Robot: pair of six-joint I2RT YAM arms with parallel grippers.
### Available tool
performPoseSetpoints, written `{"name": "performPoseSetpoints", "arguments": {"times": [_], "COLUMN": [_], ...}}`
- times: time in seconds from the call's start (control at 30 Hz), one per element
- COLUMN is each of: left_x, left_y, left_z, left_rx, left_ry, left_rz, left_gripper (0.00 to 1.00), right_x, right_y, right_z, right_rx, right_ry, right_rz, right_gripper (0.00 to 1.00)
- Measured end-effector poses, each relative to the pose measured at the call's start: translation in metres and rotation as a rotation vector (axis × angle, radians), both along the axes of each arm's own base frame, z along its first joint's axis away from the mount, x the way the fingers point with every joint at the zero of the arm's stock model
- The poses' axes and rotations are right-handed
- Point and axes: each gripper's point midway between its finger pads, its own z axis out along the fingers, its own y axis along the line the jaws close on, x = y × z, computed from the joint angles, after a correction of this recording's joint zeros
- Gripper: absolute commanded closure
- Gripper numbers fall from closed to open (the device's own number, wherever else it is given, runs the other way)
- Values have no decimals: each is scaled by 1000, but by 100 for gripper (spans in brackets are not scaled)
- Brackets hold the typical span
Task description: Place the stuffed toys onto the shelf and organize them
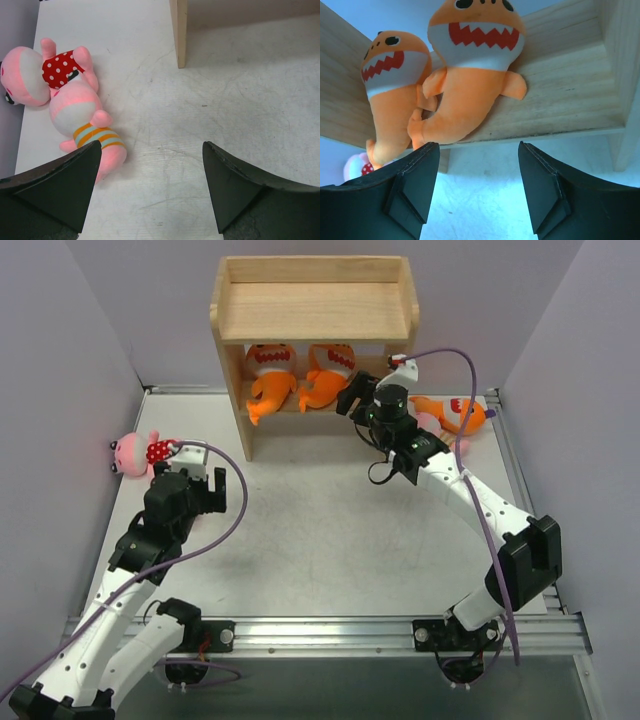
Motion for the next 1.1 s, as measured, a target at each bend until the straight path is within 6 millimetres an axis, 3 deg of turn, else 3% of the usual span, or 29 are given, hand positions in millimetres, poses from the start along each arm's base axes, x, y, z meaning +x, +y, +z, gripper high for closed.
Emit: {"name": "performPoseSetpoints", "arguments": {"times": [0.17,0.3,0.4,0.67,1.1], "left_x": [0,0,0,-1,-3], "left_y": [0,0,0,0,-1], "left_z": [-1,-1,-1,0,3], "left_rx": [1,1,1,-2,-6], "left_ry": [4,4,3,-4,-15], "left_rz": [-1,-1,-1,-1,-9], "left_gripper": [9,9,9,9,9], "right_x": [4,14,26,50,68], "right_y": [10,19,24,29,33], "right_z": [-9,-8,-13,-57,-45], "right_rx": [105,199,252,273,319], "right_ry": [-14,-53,-70,-35,-77], "right_rz": [5,-11,-40,-113,-144], "right_gripper": [37,46,48,49,48]}}
